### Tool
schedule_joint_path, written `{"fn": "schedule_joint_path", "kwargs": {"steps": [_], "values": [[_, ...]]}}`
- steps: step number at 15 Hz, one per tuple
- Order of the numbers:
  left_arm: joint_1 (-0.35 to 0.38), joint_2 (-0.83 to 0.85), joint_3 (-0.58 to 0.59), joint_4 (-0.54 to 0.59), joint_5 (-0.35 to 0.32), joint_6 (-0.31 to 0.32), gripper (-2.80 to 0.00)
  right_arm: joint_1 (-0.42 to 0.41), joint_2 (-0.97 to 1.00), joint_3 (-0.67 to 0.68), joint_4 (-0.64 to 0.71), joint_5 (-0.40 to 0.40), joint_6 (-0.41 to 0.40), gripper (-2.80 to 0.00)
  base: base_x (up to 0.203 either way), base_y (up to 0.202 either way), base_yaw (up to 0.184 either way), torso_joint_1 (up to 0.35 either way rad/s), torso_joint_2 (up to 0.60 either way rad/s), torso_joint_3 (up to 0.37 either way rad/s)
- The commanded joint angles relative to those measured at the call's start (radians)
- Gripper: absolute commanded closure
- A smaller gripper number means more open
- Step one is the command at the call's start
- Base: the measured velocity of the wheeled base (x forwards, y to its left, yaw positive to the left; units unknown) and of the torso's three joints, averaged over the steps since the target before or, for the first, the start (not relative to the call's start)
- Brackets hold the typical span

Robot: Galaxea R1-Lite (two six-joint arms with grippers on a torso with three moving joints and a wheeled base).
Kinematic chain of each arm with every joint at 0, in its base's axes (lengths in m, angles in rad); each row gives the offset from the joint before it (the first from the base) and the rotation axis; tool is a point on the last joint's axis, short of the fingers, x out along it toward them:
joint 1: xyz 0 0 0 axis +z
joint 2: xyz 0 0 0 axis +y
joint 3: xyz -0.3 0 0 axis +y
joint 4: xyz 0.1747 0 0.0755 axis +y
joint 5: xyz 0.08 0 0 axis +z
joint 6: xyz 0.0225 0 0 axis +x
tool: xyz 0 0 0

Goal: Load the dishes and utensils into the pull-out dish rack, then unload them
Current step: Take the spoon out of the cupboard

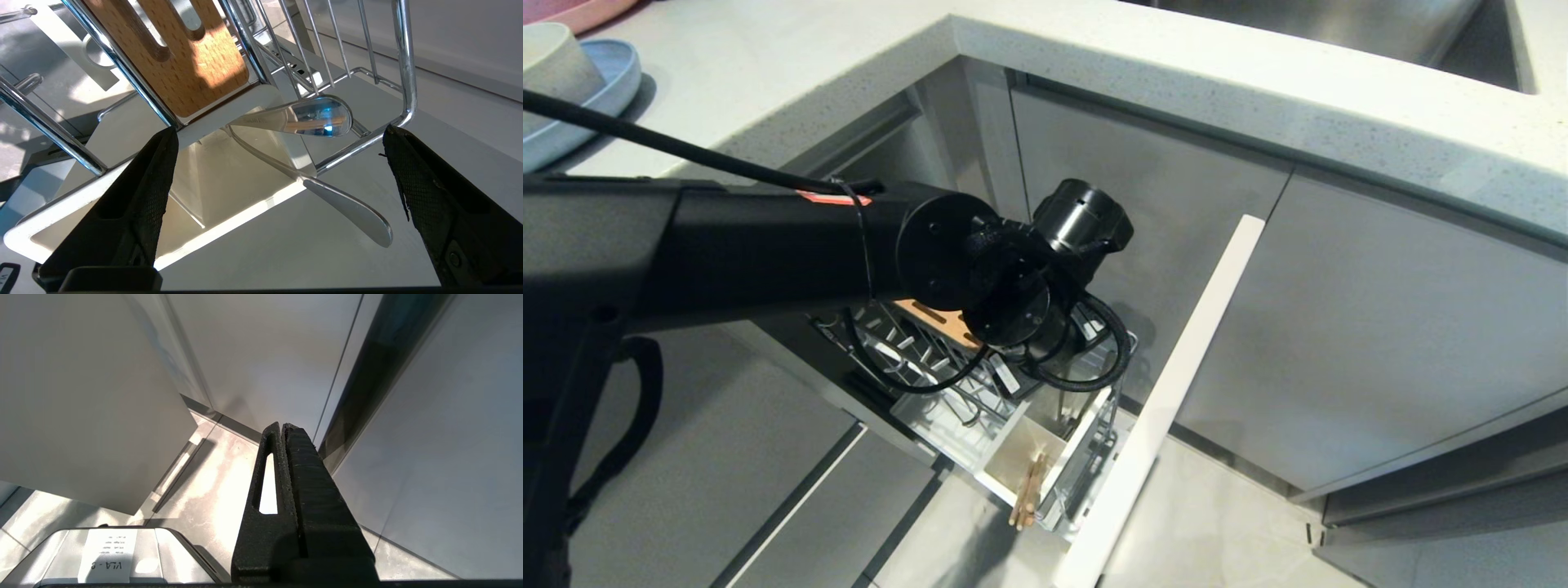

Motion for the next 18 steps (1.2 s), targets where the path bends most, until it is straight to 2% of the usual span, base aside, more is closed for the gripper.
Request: {"fn": "schedule_joint_path", "kwargs": {"steps": [1,15,16,18], "values": [[0.001,0.002,-0.001,0.004,0.004,-0.008,-2.8,0.0,-0.004,0.002,-0.001,0.0,0.0,0.0,0.0,0.0,0.0,0.0,0.0,0.0],[0.017,0.008,-0.006,0.005,0.004,-0.006,-2.8,0.0,-0.004,0.002,-0.001,0.0,0.0,0.0,0.0,0.0,0.0,0.0,0.0,0.0],[0.016,0.008,-0.007,0.005,0.006,-0.006,0.0,0.0,-0.004,0.002,0.0,0.0,0.0,0.0,0.0,0.0,0.0,0.0,0.0,0.0],[0.015,0.007,-0.006,0.007,0.005,-0.003,0.0,0.0,-0.004,0.002,-0.001,0.0,0.0,0.0,0.0,0.0,0.0,0.0,0.0,0.0]]}}
